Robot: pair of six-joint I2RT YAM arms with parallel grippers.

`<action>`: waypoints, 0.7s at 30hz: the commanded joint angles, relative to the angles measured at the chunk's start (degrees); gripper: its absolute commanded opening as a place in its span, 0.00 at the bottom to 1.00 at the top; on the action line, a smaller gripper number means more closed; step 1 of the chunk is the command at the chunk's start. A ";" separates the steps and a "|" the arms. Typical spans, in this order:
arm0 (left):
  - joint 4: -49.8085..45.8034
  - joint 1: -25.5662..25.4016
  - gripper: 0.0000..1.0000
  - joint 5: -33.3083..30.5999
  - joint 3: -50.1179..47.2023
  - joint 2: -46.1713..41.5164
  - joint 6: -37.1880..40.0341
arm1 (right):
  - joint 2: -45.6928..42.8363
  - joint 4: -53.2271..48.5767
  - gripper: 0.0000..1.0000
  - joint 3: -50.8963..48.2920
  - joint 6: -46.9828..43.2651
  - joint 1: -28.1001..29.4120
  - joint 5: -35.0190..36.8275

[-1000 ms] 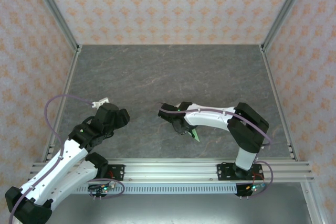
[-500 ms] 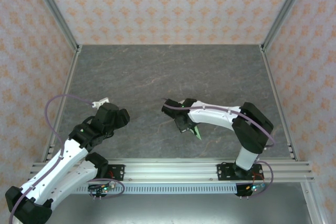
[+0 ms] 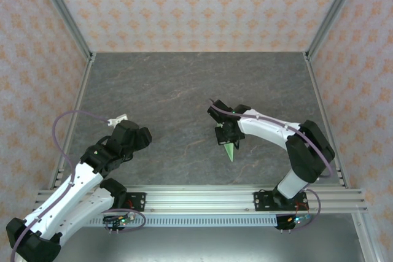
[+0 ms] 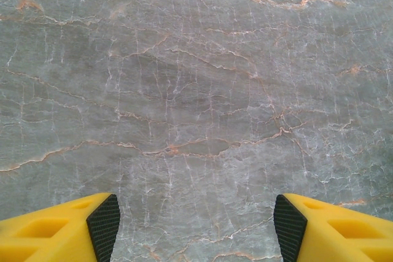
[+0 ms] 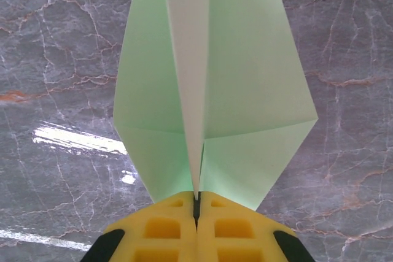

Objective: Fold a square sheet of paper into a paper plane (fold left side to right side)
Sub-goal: Pick up the paper plane at the center of the table.

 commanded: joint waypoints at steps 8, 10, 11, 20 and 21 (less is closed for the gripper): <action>-1.48 -0.24 0.70 -1.56 0.15 -0.04 0.46 | 3.13 0.57 0.14 -0.42 -1.30 -1.20 0.72; -1.48 -0.24 0.70 -1.58 0.24 -0.02 0.49 | 3.53 0.65 0.16 -0.34 -1.33 -1.18 0.83; -1.48 -0.31 0.70 -1.59 0.24 -0.06 0.47 | 3.75 0.56 0.16 -0.33 -1.46 -1.20 1.11; -1.61 -0.23 0.70 -1.68 0.15 -0.06 0.55 | 5.72 1.90 0.20 -0.83 -1.68 -1.90 1.09; -1.58 -0.24 0.70 -1.69 0.24 -0.04 0.56 | 5.96 2.22 0.20 -0.99 -1.65 -2.04 0.80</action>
